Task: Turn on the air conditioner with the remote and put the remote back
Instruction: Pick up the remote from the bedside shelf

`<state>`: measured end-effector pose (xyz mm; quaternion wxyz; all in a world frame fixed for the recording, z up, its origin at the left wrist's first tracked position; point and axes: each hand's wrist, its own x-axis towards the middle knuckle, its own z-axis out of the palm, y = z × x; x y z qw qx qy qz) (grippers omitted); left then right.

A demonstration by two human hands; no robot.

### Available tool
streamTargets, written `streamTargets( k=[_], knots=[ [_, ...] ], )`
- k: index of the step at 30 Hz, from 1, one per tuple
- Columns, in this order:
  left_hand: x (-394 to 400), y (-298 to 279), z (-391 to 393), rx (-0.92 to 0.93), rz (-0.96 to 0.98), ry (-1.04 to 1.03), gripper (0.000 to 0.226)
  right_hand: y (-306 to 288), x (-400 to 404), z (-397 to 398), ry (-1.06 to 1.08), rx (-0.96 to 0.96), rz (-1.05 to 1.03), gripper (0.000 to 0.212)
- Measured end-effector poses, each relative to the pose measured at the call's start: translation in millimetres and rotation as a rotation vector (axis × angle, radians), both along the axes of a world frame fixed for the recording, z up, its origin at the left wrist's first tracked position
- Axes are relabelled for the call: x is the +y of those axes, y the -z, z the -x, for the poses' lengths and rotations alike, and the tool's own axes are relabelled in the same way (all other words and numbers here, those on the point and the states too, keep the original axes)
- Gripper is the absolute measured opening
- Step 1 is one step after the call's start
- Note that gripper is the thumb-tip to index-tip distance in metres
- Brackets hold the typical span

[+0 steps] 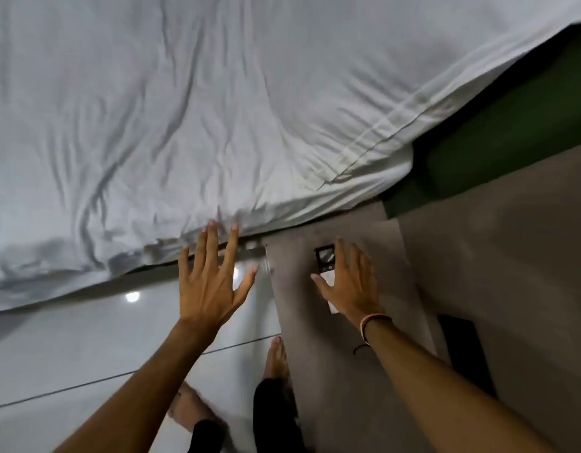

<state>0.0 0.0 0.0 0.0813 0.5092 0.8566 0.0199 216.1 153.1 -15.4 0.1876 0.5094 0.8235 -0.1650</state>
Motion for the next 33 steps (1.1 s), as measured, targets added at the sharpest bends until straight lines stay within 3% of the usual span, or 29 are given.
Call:
streamTargets(
  k=[7, 14, 21, 26, 29, 33],
  knots=[
    [-9.4, 67.9, -6.5, 0.016, 0.033, 0.003, 0.078, 84.1, -9.3, -10.2, 0.197, -0.055, 0.074, 0.094],
    [-13.9, 79.3, -6.8, 0.076, 0.023, 0.045, 0.076, 97.7, -12.0, -8.9, 0.457, 0.114, 0.159, 0.068],
    [-17.1, 28.7, 34.7, 0.119, -0.039, 0.034, 0.080, 29.5, -26.2, 26.7, 0.592, 0.510, 0.337, 0.053],
    [-15.0, -72.7, 86.4, 0.202, -0.107, -0.035, 0.079, -74.0, -12.0, 86.6, 0.459, 0.773, 0.296, 0.043],
    [-25.5, -151.5, 125.3, 0.283, -0.182, -0.093, 0.078, -156.9, -5.4, 135.0, 0.356, 0.919, 0.297, 0.049],
    [-41.3, -258.3, 175.3, 0.384, -0.285, -0.151, 0.085, -265.5, -4.3, 197.9, 0.287, 1.180, 0.469, 0.048]
  ],
)
